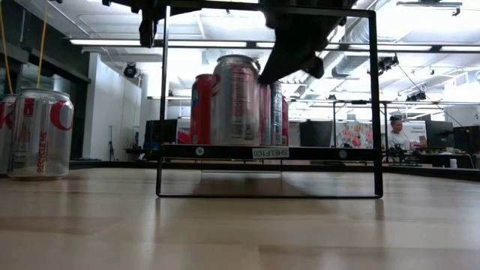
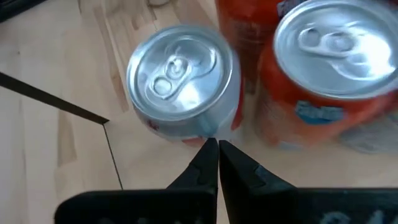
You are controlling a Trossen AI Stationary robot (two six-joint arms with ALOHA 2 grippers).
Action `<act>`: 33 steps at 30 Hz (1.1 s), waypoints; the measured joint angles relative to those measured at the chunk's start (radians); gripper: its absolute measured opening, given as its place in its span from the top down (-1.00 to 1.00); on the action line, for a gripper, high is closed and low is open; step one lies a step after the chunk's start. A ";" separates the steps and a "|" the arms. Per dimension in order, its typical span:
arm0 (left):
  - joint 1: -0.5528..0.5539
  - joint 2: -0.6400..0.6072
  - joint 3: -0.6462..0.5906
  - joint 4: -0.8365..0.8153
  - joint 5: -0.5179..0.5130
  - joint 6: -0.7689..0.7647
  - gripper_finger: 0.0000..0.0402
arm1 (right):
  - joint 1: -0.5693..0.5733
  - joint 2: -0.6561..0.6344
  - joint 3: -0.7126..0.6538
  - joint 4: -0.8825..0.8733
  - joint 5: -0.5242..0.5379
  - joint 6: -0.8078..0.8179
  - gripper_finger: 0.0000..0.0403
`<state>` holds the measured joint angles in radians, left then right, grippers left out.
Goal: Place canned beverage on shelf
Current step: Put the top right red/silver soda can on the shelf
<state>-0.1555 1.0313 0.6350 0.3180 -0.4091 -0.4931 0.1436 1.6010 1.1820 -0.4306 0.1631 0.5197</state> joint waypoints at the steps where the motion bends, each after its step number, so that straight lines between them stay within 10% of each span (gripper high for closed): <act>1: 0.000 0.000 0.000 0.000 0.000 0.000 1.00 | 0.000 0.014 0.000 0.015 -0.009 0.003 1.00; 33: 0.000 -0.013 0.000 -0.012 0.008 0.040 1.00 | 0.001 0.091 -0.002 0.179 -0.008 0.025 1.00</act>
<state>-0.1555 1.0179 0.6346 0.3057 -0.4012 -0.4526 0.1444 1.6921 1.1805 -0.2518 0.1551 0.5445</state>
